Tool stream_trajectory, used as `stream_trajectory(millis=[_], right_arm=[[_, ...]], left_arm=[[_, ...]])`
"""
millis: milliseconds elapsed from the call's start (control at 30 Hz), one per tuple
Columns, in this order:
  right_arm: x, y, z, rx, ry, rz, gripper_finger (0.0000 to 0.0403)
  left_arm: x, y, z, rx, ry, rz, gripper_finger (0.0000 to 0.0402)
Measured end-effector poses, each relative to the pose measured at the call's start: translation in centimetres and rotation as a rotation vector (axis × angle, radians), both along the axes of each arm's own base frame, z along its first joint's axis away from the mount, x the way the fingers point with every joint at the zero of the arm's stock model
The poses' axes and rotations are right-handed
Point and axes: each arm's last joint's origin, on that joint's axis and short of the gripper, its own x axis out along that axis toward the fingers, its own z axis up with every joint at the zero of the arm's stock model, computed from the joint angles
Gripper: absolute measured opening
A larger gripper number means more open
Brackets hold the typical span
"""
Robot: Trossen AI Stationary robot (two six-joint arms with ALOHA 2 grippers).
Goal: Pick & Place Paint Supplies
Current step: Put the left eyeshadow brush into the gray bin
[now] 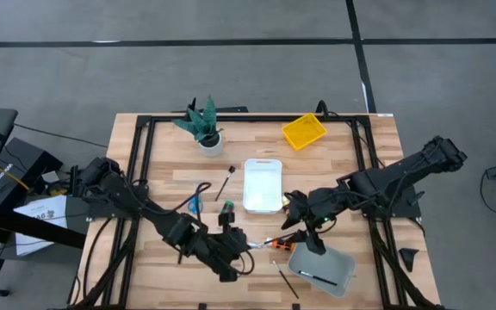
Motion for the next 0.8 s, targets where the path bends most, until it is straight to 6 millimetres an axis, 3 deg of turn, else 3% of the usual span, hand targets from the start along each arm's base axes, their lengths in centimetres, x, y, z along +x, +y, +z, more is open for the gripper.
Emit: stream_trajectory(millis=[400, 800], right_arm=[[0.2, -0.7, -0.2, -0.006, 0.02, 0.003, 0.0201], [0.2, -0.7, -0.2, 0.0, 0.02, -0.002, 0.0157]], left_arm=[[0.6, -0.1, 1.4, 0.014, -0.108, 0.042, 0.0], [0.6, -0.1, 1.4, 0.015, -0.104, 0.044, 0.0]])
